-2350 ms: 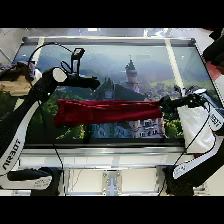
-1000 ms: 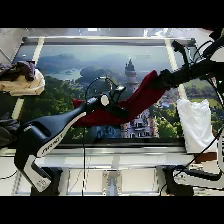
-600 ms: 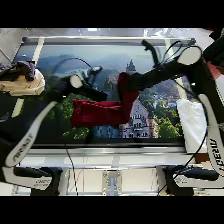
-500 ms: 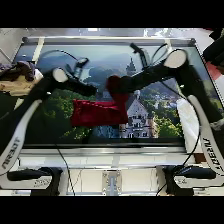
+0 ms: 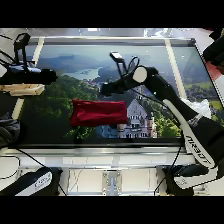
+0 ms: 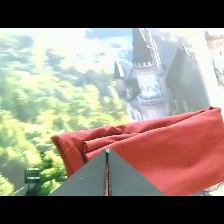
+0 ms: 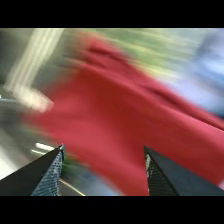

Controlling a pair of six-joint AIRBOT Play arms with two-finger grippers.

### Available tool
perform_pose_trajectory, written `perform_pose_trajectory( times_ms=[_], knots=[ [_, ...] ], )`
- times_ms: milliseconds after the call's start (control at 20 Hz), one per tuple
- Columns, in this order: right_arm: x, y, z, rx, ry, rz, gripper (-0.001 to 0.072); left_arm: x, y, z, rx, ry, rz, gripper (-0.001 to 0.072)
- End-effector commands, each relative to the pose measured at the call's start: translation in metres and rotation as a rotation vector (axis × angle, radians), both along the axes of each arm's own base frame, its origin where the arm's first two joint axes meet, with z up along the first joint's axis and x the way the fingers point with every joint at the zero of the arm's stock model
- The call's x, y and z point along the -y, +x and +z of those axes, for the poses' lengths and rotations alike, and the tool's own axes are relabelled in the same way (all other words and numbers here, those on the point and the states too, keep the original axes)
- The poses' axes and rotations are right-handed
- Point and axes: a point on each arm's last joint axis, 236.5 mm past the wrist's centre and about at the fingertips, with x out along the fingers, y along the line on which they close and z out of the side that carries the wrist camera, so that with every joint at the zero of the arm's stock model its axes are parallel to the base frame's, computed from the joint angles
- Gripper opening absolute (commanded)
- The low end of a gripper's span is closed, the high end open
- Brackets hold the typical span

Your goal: Fold the shirts.

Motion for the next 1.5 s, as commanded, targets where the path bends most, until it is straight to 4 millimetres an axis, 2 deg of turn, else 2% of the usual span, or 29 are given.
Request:
perform_pose_trajectory(
  times_ms=[0,50,100,200,250,300,350,400,450,550,700,800,900,1200,1250,1300,1350,1400,1450],
  knots=[
    [0.163,0.003,-0.048,-0.193,-0.355,-0.226,0.0543,-0.006,-0.003,0.003,0.005,0.003,0.013,0.0012],
    [0.187,-0.003,-0.064,-0.265,-0.335,-0.283,0.0543,-0.006,-0.003,0.001,0.002,0.003,0.013,0.0012],
    [0.200,-0.009,-0.080,-0.328,-0.287,-0.333,0.0542,-0.006,-0.003,0.001,0.001,0.003,0.013,0.0012],
    [0.210,-0.026,-0.114,-0.476,-0.150,-0.427,0.0541,-0.006,-0.003,0.001,0.001,0.003,0.013,0.0013],
    [0.198,-0.038,-0.125,-0.589,-0.019,-0.447,0.0534,-0.006,-0.003,0.001,0.001,0.003,0.013,0.0012],
    [0.174,-0.045,-0.122,-0.684,0.177,-0.401,0.0465,-0.006,-0.003,0.001,0.001,0.003,0.013,0.0012],
    [0.148,-0.041,-0.107,-0.738,0.408,-0.341,0.0458,-0.006,-0.003,0.001,0.001,0.002,0.013,0.0012],
    [0.133,-0.031,-0.097,-0.735,0.560,-0.313,0.0461,-0.006,-0.003,0.001,0.001,0.002,0.013,0.0012],
    [0.128,-0.019,-0.098,-0.714,0.619,-0.322,0.0499,-0.006,-0.003,0.001,0.001,0.001,0.013,0.0012],
    [0.119,-0.008,-0.116,-0.666,0.589,-0.342,0.0624,-0.004,-0.003,0.002,0.001,-0.007,0.012,0.0012],
    [0.089,-0.012,-0.138,-0.652,0.535,-0.307,0.0623,0.000,-0.004,0.004,0.001,-0.029,0.009,0.0012],
    [0.082,-0.015,-0.162,-0.644,0.452,-0.315,0.0622,0.002,-0.004,0.005,0.001,-0.037,0.007,0.0013],
    [0.078,-0.028,-0.180,-0.685,0.385,-0.309,0.0621,0.003,-0.004,0.005,0.002,-0.044,0.005,0.0012],
    [0.014,-0.062,-0.175,-0.719,0.373,-0.180,0.0601,0.003,-0.004,0.005,0.002,-0.043,0.005,0.0013],
    [0.002,-0.065,-0.171,-0.708,0.386,-0.147,0.0477,0.003,-0.004,0.005,0.002,-0.042,0.005,0.0012],
    [-0.009,-0.064,-0.165,-0.695,0.403,-0.133,0.0309,0.003,-0.004,0.005,0.003,-0.041,0.002,0.0012],
    [-0.018,-0.058,-0.157,-0.673,0.422,-0.123,0.0144,0.003,-0.004,0.005,0.003,-0.041,0.002,0.0012],
    [-0.024,-0.050,-0.145,-0.640,0.438,-0.104,0.0018,0.003,-0.004,0.005,0.003,-0.040,0.003,0.0012],
    [-0.027,-0.039,-0.132,-0.591,0.446,-0.076,0.0015,0.003,-0.004,0.005,0.003,-0.040,0.003,0.0013]
  ],
)
